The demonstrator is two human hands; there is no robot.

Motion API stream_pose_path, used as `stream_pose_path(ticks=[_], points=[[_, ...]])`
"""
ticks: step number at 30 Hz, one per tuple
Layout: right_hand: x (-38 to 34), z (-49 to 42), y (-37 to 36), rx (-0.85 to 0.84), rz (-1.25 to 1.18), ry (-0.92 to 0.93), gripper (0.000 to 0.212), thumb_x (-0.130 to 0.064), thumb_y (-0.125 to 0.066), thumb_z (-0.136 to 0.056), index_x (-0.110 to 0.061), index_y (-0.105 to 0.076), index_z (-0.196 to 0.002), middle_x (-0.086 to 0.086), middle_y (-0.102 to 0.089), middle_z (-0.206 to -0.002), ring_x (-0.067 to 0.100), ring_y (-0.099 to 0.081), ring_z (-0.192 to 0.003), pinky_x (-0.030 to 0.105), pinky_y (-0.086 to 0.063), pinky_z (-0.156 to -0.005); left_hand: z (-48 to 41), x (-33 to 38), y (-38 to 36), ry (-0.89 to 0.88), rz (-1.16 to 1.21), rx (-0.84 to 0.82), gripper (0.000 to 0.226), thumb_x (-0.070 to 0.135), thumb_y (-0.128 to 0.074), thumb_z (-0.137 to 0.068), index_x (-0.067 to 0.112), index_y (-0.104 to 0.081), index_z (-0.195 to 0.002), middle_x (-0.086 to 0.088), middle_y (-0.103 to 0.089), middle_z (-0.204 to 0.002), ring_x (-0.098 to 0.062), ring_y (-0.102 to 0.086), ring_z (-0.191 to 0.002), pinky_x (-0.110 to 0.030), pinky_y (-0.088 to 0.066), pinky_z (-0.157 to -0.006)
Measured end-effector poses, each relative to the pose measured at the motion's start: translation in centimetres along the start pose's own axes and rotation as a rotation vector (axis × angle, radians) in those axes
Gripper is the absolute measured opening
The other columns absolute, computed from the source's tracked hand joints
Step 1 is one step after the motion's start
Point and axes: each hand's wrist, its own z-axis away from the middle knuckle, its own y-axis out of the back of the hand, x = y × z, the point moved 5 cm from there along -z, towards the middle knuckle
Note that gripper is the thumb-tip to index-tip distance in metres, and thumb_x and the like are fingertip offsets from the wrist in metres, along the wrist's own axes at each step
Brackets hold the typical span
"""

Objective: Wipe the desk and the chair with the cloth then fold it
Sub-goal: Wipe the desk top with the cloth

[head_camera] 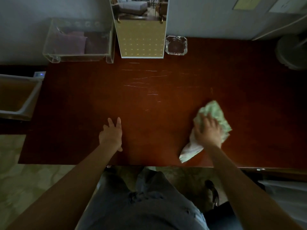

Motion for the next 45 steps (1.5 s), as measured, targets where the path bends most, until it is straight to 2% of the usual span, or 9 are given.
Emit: stream_pose_path(ticks=[3, 9, 14, 18, 23, 27, 35, 41, 45], points=[[5.0, -0.6, 1.8, 0.076, -0.106, -0.249, 0.058, -0.058, -0.029, -0.095, -0.034, -0.021, -0.147, -0.002, -0.016, -0.157, 0.029, -0.017, -0.142, 0.051, -0.016, -0.114, 0.2, -0.2, 0.2, 0.002, -0.026, 0.027, 0.127, 0.036, -0.081, -0.068, 0.020, 0.016, -0.148, -0.016, 0.005, -0.157, -0.033, -0.021, -0.141, -0.041, -0.042, -0.101], [2.9, 0.1, 0.4, 0.058, -0.085, -0.288, 0.058, -0.048, -0.034, -0.096, -0.027, -0.020, -0.148, 0.002, -0.017, -0.157, 0.033, -0.011, -0.143, 0.052, -0.012, -0.115, 0.5, -0.5, 0.6, -0.008, -0.057, 0.090, 0.127, 0.044, -0.081, -0.065, 0.023, 0.011, -0.150, -0.013, -0.002, -0.158, -0.030, -0.031, -0.137, -0.038, -0.046, -0.095], [-9.9, 4.4, -3.6, -0.160, 0.158, 0.277, 0.057, -0.042, -0.027, -0.100, -0.028, -0.007, -0.150, -0.001, 0.000, -0.159, 0.034, 0.006, -0.144, 0.052, 0.006, -0.114, 0.5, -0.4, 0.5, 0.000, -0.034, 0.072, 0.128, 0.039, -0.083, -0.065, 0.023, 0.012, -0.149, -0.013, 0.000, -0.158, -0.031, -0.030, -0.138, -0.039, -0.047, -0.095], [-18.6, 10.0, -7.3, -0.319, 0.245, 0.808, 0.055, -0.033, -0.035, -0.099, -0.030, -0.014, -0.150, 0.000, -0.008, -0.159, 0.037, 0.003, -0.144, 0.056, 0.005, -0.114, 0.3, -0.6, 0.3, 0.008, -0.011, 0.050, 0.126, 0.040, -0.082, -0.068, 0.025, 0.013, -0.149, -0.011, 0.004, -0.158, -0.032, -0.025, -0.139, -0.041, -0.043, -0.097], [-18.5, 10.2, -7.8, -0.330, 0.155, 0.920, 0.053, -0.042, -0.042, -0.095, -0.028, -0.031, -0.146, 0.000, -0.018, -0.157, 0.031, -0.008, -0.144, 0.049, 0.000, -0.115, 0.5, -0.8, -0.3, 0.035, 0.070, 0.013, 0.120, 0.036, -0.078, -0.074, 0.029, 0.014, -0.149, -0.009, 0.009, -0.158, -0.034, -0.023, -0.138, -0.043, -0.041, -0.098], [-11.2, 4.6, -5.2, -0.200, 0.188, 0.599, 0.058, -0.045, -0.034, -0.097, -0.030, -0.014, -0.150, 0.002, -0.007, -0.159, 0.028, -0.008, -0.145, 0.045, -0.006, -0.115, 0.8, -1.0, -0.6, 0.019, 0.085, 0.024, 0.120, 0.036, -0.078, -0.073, 0.031, 0.015, -0.148, -0.010, 0.009, -0.158, -0.033, -0.022, -0.140, -0.045, -0.042, -0.099], [6.0, 3.2, 0.8, 0.179, -0.118, -0.374, 0.056, -0.049, -0.033, -0.097, -0.021, -0.028, -0.145, 0.010, -0.021, -0.155, 0.035, -0.022, -0.138, 0.050, -0.017, -0.111, 0.8, -1.4, -1.1, -0.004, 0.112, 0.051, 0.117, 0.040, -0.077, -0.073, 0.032, 0.012, -0.149, -0.009, 0.007, -0.158, -0.032, -0.020, -0.140, -0.045, -0.043, -0.099], [-0.2, 4.7, -1.9, 0.101, -0.077, -0.306, 0.059, -0.050, -0.027, -0.097, -0.021, -0.022, -0.148, 0.007, -0.014, -0.158, 0.034, -0.009, -0.143, 0.050, -0.005, -0.115, 0.5, -1.5, -0.8, -0.022, 0.085, 0.070, 0.122, 0.045, -0.079, -0.068, 0.032, 0.012, -0.148, -0.010, 0.005, -0.158, -0.033, -0.017, -0.142, -0.046, -0.038, -0.103], [-11.8, 6.1, -4.9, -0.128, 0.059, 0.093, 0.060, -0.045, -0.028, -0.099, -0.024, -0.007, -0.151, 0.001, 0.003, -0.159, 0.032, 0.006, -0.145, 0.050, 0.005, -0.114, 0.0, -2.5, -1.1, -0.021, 0.135, 0.044, 0.130, 0.053, -0.078, -0.064, 0.029, 0.019, -0.147, -0.011, 0.013, -0.157, -0.032, -0.001, -0.145, -0.050, -0.023, -0.112]])
